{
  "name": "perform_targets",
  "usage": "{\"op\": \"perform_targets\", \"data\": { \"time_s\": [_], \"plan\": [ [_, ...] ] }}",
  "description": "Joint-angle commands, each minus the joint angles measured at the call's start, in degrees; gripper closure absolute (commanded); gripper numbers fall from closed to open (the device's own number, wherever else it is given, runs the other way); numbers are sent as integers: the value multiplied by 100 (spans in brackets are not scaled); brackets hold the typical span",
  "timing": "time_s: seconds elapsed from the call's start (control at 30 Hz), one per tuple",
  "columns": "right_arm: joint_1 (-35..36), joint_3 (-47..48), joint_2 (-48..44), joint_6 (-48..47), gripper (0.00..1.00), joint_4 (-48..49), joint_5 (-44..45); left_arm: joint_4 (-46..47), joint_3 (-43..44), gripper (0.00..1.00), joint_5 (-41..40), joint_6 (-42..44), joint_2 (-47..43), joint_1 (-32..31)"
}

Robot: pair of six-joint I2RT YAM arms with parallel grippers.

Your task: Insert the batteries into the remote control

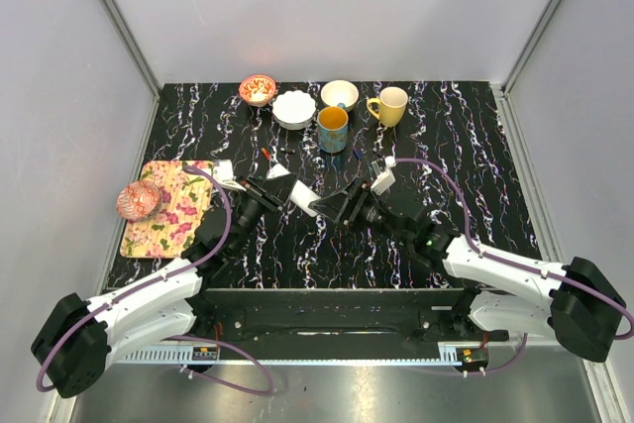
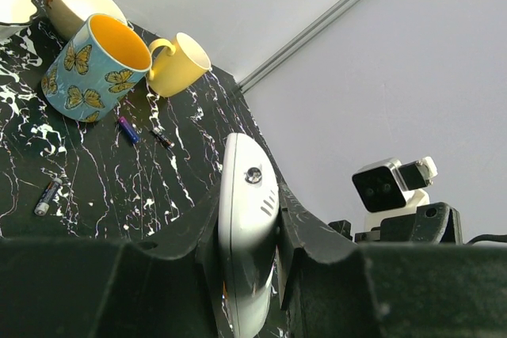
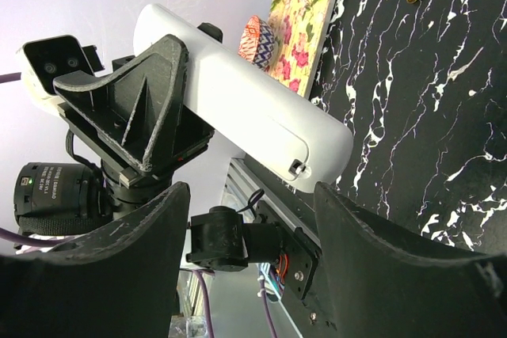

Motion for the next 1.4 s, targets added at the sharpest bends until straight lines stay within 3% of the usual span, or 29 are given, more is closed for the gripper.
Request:
{"op": "perform_targets", "data": {
  "time_s": [0.0, 1.37],
  "plan": [
    [-99, 49, 59, -14, 30, 288, -22, 620, 51, 100, 27, 86, -1, -30],
    [-143, 164, 253, -40, 32, 517, -162, 533, 68, 100, -52, 534, 157, -408]
  ]
}}
